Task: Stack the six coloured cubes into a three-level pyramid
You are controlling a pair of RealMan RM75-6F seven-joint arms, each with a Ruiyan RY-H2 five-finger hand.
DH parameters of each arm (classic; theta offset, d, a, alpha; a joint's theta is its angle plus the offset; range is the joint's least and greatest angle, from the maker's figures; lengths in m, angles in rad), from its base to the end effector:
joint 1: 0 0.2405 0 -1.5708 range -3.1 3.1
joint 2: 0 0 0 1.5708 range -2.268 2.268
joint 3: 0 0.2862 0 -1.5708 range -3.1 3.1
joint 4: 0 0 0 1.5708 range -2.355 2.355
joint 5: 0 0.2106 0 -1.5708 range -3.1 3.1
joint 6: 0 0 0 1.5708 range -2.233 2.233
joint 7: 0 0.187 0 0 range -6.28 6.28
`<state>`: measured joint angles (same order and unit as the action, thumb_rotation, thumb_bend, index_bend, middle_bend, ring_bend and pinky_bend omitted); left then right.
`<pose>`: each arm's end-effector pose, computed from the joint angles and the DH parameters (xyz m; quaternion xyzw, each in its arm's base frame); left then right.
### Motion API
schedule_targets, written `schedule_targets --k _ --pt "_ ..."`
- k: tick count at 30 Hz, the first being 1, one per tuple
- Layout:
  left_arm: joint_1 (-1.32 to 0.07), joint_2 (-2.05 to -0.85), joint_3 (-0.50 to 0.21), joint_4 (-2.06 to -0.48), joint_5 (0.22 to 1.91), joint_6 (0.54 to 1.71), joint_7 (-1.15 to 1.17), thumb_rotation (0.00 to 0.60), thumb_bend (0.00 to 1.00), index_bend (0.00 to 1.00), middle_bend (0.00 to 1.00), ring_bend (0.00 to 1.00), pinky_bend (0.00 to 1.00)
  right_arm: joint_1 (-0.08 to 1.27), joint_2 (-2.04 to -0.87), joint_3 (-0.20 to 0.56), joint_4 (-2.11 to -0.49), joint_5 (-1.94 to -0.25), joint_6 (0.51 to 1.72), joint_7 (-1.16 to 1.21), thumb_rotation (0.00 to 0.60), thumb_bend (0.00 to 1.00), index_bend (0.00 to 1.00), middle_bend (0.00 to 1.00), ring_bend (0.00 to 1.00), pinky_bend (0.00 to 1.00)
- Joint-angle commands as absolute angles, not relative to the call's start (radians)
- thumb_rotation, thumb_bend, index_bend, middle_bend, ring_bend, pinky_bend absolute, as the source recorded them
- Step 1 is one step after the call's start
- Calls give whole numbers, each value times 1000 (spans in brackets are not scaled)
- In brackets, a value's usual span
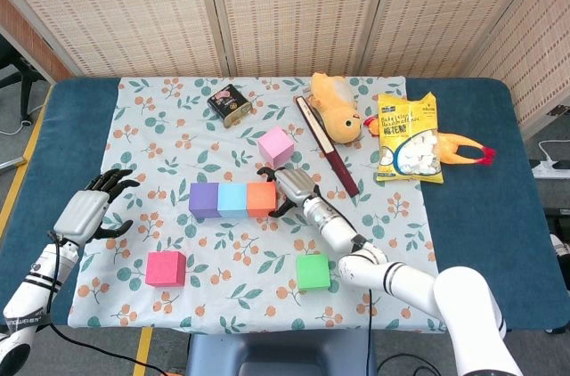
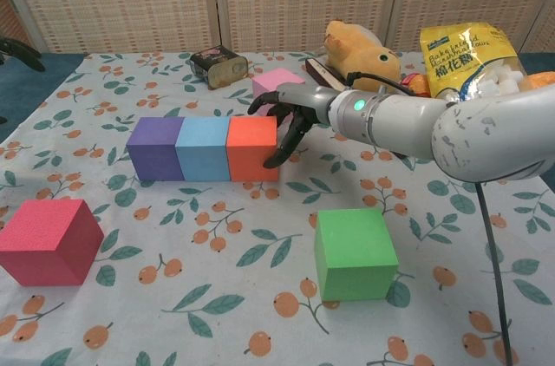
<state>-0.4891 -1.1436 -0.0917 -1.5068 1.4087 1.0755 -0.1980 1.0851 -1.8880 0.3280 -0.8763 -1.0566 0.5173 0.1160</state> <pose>-0.2807 0.3634 0.1222 -0.6762 -0.4262 -0.3947 0.4530 -0.0758 -0.4847 -0.1412 0.7198 -0.5120 0.3660 0.2927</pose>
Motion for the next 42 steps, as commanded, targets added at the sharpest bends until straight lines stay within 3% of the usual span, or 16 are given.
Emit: schedule_targets --k 1,7,12,24,35,42 --pt "-490 -1143 -92 -1508 1410 1076 -197 600 313 220 80 47 128 1085 -1886 329 -878 -1054 515 115 600 113 59 266 164 257" --pt "-492 -1142 -90 -1508 1410 1072 -193 600 313 217 78 48 128 1084 -1881 327 -884 -1047 514 106 600 88 2 219 133 226" --pt "-495 -1140 -90 -1511 1413 1068 -187 600 316 216 76 48 127 1078 -1869 326 -904 -1042 520 99 600 40 0 186 115 219" --pt "-498 -1138 -87 -1520 1415 1066 -180 600 315 211 73 48 127 1069 -1851 321 -944 -1031 526 85 600 39 0 181 108 214" --pt "-494 -1133 -86 -1530 1425 1081 -180 600 315 211 73 47 128 1000 -1667 311 -1157 -997 604 22 600 39 0 176 108 212" --pt "-495 -1128 -90 -1540 1421 1083 -172 600 314 210 73 47 128 1028 -1695 303 -1085 -944 582 -17 600 38 0 172 45 165"
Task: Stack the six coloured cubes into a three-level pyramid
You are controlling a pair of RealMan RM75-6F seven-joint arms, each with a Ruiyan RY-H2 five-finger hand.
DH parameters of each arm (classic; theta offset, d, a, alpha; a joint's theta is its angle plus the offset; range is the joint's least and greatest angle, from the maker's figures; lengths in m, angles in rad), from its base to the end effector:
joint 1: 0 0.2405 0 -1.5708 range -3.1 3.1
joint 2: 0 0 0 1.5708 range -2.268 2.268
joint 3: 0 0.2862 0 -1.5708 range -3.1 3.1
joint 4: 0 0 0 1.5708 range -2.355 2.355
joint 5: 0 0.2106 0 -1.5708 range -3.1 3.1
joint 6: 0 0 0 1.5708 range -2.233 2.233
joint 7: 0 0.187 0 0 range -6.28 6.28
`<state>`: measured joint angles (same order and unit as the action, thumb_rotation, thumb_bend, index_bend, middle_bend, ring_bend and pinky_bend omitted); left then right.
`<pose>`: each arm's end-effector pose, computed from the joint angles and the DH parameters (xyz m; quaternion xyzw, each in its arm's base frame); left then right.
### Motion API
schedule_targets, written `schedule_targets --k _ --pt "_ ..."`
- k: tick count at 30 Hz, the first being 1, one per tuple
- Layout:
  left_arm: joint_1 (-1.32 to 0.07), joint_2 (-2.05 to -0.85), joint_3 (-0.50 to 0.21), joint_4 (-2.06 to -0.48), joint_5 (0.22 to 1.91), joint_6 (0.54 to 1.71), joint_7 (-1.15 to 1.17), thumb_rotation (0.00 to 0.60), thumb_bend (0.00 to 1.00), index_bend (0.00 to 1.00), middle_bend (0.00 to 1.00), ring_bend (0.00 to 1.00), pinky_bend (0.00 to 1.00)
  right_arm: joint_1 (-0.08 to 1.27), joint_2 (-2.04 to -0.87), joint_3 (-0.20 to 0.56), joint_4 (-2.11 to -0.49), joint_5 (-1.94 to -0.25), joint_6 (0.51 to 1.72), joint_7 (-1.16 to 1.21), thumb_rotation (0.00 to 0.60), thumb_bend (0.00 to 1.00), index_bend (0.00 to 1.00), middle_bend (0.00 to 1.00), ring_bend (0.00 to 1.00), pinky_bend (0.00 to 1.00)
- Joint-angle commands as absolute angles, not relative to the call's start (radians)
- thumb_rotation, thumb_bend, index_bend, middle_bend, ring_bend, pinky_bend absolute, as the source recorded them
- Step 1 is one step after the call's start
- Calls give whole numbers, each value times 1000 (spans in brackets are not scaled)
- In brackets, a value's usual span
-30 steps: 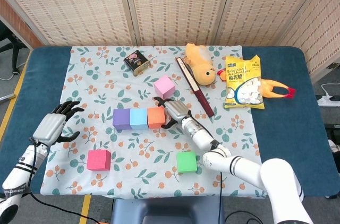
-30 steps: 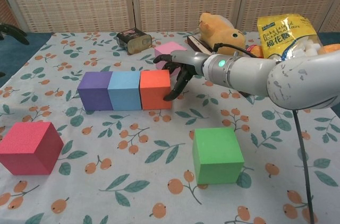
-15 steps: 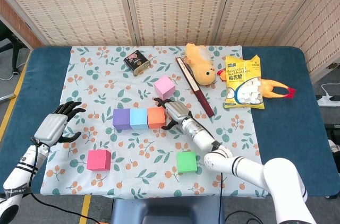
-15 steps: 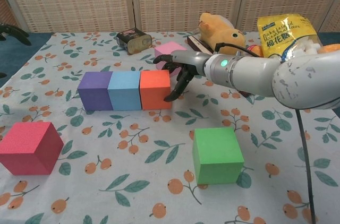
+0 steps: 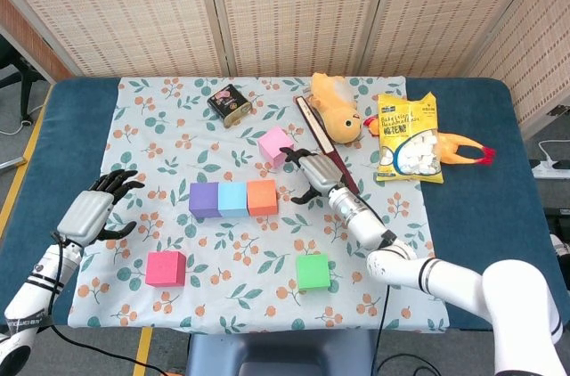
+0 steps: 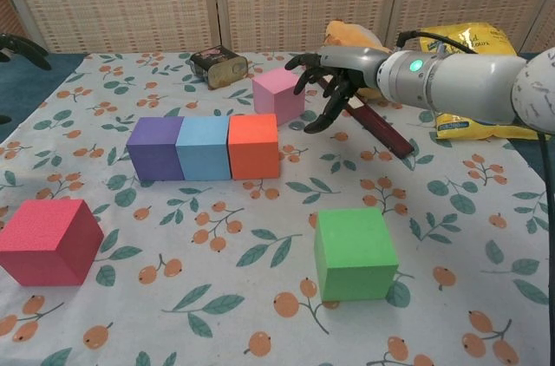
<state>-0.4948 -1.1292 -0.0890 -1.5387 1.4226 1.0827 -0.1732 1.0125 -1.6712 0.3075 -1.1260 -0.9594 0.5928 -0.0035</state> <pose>-0.2709 0.3611 0.1227 -0.6863 -0.4147 -0.3959 0.4475 -0.1010 -0.4895 -0.0722 0.7111 -0.4974 0.3752 0.3258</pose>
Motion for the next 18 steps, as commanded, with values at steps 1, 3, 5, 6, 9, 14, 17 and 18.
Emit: schedule_targets --k 1,3,5,6,9,14,17,18 --pt "-495 -1128 -90 -1541 1420 1082 -171 600 313 210 73 47 128 1036 -1710 304 -1063 -942 579 -18 600 33 0 167 31 152" --pt "-494 -1127 -90 -1542 1417 1082 -171 600 314 210 73 47 127 1045 -1735 306 -1031 -946 581 -15 600 10 0 147 2 101" --pt "-493 -1126 -90 -1539 1414 1081 -172 600 316 210 73 48 127 1054 -1762 311 -1000 -956 581 -1 600 0 0 129 0 56" --pt "-492 -1125 -90 -1539 1413 1081 -173 600 316 210 73 48 127 1058 -1773 313 -988 -964 583 5 600 0 0 119 0 33" --pt "-490 -1125 -89 -1535 1412 1082 -177 600 316 209 73 47 128 1066 -1806 316 -947 -994 597 26 600 0 0 96 0 0" --pt "-488 -1125 -88 -1529 1415 1084 -186 600 315 209 73 48 127 1075 -1843 315 -891 -1030 596 55 600 0 0 89 0 0" --pt "-487 -1124 -87 -1527 1418 1086 -191 600 314 208 73 47 128 1077 -1856 316 -872 -1046 597 68 600 0 0 89 0 0" --pt "-486 -1124 -87 -1527 1419 1087 -192 600 315 208 73 47 128 1077 -1859 316 -867 -1050 598 72 600 0 0 89 0 0"
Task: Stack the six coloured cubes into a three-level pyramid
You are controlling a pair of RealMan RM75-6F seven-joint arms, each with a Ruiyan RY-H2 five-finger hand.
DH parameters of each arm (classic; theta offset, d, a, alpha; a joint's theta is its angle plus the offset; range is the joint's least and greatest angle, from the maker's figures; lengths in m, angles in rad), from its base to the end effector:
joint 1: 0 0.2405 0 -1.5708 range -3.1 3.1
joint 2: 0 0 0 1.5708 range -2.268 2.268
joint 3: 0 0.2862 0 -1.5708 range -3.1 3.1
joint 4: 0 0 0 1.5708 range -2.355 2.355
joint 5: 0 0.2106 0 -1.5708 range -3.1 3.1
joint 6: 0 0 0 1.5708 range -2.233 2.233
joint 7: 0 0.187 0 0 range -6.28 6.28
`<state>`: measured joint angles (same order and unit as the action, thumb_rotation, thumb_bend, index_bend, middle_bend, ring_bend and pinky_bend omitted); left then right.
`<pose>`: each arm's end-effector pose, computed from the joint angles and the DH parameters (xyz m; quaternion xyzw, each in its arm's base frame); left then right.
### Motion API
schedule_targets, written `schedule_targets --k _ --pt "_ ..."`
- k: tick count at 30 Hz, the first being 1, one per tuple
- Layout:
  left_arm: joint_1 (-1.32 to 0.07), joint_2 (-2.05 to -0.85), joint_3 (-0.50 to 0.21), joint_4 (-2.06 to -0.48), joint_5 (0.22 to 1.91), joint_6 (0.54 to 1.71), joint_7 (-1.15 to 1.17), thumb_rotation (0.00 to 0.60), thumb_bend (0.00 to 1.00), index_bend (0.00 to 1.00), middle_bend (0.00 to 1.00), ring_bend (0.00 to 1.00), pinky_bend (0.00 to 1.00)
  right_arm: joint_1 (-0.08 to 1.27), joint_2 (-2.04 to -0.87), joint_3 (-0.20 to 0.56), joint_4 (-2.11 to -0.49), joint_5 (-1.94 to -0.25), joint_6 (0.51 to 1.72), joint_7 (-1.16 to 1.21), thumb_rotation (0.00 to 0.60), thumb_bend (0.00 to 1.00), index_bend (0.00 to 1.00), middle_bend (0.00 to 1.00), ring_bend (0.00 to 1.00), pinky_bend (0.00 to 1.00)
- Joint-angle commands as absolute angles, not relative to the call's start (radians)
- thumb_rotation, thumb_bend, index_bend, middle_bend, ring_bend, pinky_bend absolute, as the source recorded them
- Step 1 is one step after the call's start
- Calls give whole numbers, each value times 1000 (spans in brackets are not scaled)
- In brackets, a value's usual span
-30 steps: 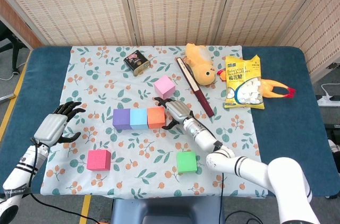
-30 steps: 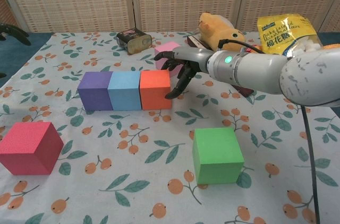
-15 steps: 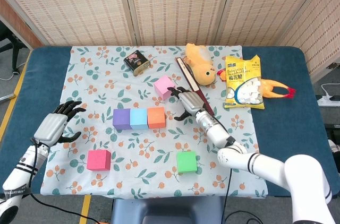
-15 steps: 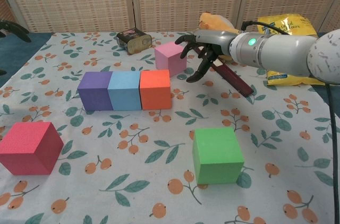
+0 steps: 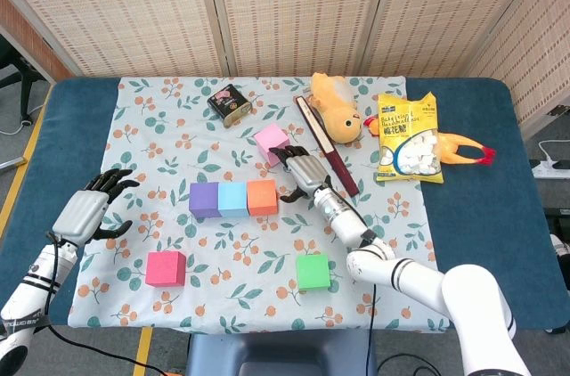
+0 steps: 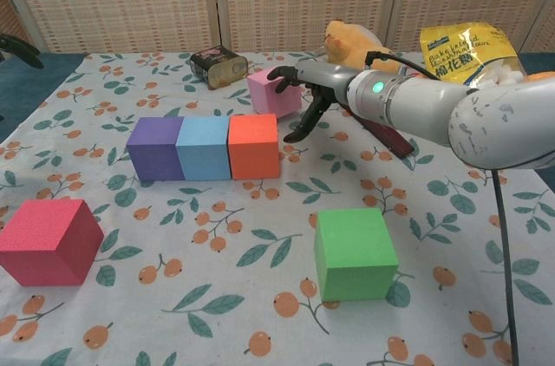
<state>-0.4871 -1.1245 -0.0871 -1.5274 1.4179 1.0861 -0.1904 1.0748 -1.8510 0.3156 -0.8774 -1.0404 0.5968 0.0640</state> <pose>-0.2774 0.3604 0.1270 -0.6802 -0.4198 -0.3952 0.4528 -0.0860 -0.5010 -0.1131 0.7135 -0.4790 0.3840 0.3375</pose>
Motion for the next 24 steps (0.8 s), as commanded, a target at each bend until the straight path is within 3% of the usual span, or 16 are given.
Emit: schedule_targets --k 1,24 --pt "-486 -1124 -87 -1527 1420 1088 -193 600 315 208 73 47 127 1077 -1862 317 -864 -1053 598 76 600 0 0 89 0 0" --pt "-479 -1120 -78 -1512 1428 1089 -209 600 312 207 73 48 128 1071 -1877 323 -859 -1101 622 90 600 0 0 89 0 0"
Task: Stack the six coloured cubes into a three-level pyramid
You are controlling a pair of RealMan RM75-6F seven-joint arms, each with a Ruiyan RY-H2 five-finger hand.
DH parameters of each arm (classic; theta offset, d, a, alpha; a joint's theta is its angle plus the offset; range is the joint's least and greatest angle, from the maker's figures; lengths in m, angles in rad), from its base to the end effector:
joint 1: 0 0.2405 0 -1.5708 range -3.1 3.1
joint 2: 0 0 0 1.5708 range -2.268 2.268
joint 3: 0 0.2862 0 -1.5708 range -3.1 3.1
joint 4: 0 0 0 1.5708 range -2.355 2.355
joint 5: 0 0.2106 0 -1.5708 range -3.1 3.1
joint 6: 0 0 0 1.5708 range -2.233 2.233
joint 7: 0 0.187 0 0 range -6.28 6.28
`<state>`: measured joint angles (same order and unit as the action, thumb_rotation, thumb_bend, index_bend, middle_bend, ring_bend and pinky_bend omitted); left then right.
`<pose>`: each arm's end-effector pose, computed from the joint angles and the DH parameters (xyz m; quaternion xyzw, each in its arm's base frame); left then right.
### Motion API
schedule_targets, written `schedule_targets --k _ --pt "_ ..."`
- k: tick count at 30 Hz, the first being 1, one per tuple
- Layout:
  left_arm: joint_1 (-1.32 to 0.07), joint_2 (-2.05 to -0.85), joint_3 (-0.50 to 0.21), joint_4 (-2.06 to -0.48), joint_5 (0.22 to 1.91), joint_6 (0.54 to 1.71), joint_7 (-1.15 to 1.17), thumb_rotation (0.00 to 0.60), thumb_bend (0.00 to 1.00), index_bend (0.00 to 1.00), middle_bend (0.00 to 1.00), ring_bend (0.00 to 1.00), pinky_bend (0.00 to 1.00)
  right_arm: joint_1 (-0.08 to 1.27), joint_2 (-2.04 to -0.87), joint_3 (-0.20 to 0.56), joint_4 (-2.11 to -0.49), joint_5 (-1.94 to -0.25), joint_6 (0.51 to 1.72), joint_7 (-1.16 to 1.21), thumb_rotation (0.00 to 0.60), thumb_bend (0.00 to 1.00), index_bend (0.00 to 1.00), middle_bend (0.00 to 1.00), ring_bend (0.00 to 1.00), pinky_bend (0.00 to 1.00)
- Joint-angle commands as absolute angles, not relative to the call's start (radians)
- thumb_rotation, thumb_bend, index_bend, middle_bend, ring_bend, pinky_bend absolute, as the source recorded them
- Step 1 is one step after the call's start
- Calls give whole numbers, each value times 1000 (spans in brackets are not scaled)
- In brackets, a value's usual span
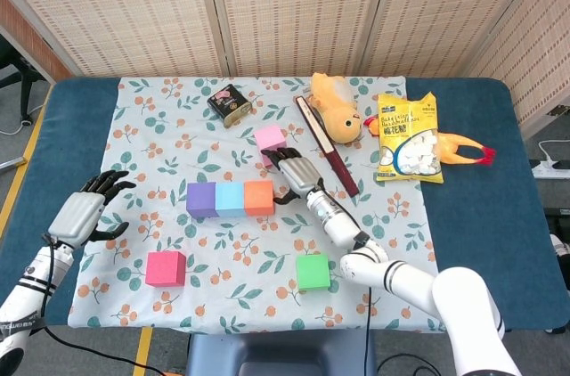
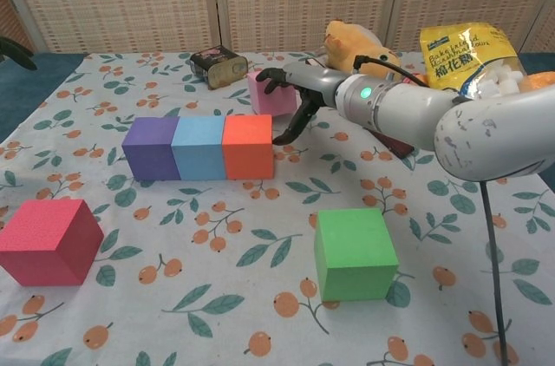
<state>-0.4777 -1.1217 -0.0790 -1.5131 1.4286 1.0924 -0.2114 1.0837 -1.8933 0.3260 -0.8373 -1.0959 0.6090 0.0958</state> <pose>-0.2837 0.3576 0.1293 -0.6786 -0.4224 -0.3935 0.4542 -0.0756 -0.4978 -0.1236 0.7176 -0.4698 0.3942 0.3301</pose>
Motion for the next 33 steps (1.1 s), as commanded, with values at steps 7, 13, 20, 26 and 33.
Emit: schedule_targets --k 7,13,20,26,33 --pt "-476 -1099 -63 -1521 1441 1080 -195 600 314 221 78 51 128 961 -1733 287 -1078 -1135 734 69 600 0 0 89 0 0" --pt "-455 -1073 -24 -1547 1498 1103 -192 600 315 259 110 89 141 839 -1549 271 -1307 -1145 848 64 600 0 0 82 0 23" --pt "-445 -1044 33 -1625 1553 1083 -147 600 322 239 108 96 142 726 -1367 251 -1469 -1143 932 64 600 0 0 82 0 24" --pt "-446 -1019 63 -1689 1583 1064 -121 600 323 142 53 56 136 676 -1294 245 -1506 -1141 956 92 600 0 0 82 0 24" --pt "-466 -1015 91 -1743 1593 996 -73 600 322 11 0 0 122 657 -1280 235 -1497 -1157 949 126 600 0 0 82 0 24"
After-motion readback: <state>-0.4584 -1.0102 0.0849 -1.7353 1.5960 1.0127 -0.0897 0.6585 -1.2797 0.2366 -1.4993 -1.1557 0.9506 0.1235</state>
